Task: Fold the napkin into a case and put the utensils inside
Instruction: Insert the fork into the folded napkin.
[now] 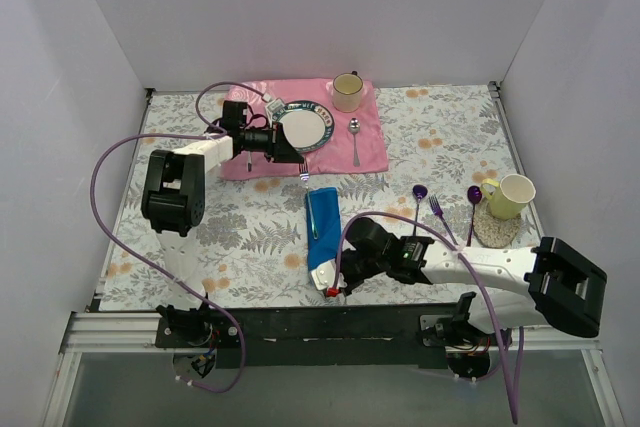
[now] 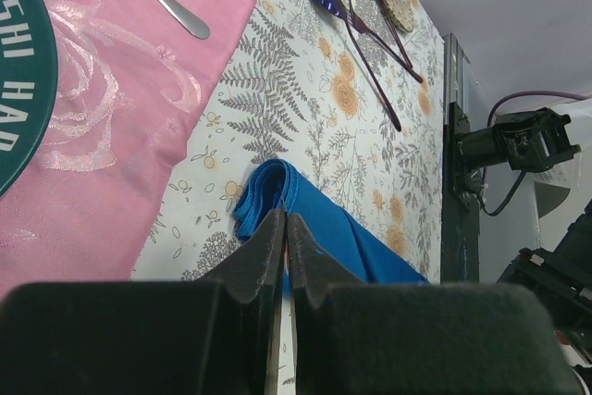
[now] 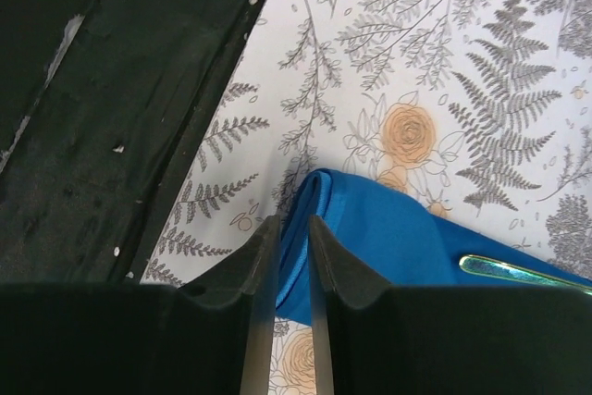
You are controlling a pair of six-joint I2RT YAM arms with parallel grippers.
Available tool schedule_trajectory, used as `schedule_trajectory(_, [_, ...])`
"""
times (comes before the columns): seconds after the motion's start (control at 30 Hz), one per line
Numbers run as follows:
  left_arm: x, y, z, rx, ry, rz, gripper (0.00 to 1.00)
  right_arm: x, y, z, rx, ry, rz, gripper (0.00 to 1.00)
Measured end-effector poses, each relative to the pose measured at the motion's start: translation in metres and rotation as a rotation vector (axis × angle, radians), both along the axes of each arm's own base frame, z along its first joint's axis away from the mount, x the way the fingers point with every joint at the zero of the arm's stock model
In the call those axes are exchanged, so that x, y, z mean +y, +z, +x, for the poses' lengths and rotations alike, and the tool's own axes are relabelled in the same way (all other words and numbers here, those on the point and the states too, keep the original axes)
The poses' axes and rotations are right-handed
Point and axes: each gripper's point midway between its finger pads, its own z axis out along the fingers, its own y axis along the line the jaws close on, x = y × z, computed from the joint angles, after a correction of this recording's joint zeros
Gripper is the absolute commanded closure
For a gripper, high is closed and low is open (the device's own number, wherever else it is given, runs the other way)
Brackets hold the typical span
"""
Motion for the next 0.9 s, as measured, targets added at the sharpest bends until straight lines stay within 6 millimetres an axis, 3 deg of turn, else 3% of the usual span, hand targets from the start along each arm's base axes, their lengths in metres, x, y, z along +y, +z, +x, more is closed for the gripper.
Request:
schedule_trajectory(0.17, [0.000, -0.014, -0.001, 0.032, -0.005, 0.003, 1.00, -0.004, -0.019, -0.002, -0.024, 0.023, -0.039, 0.80])
schedule_trajectory(0.9, [-0.012, -0.030, -0.030, 0.119, -0.064, -0.009, 1.00, -0.004, -0.041, 0.011, -0.105, 0.019, -0.080, 0.85])
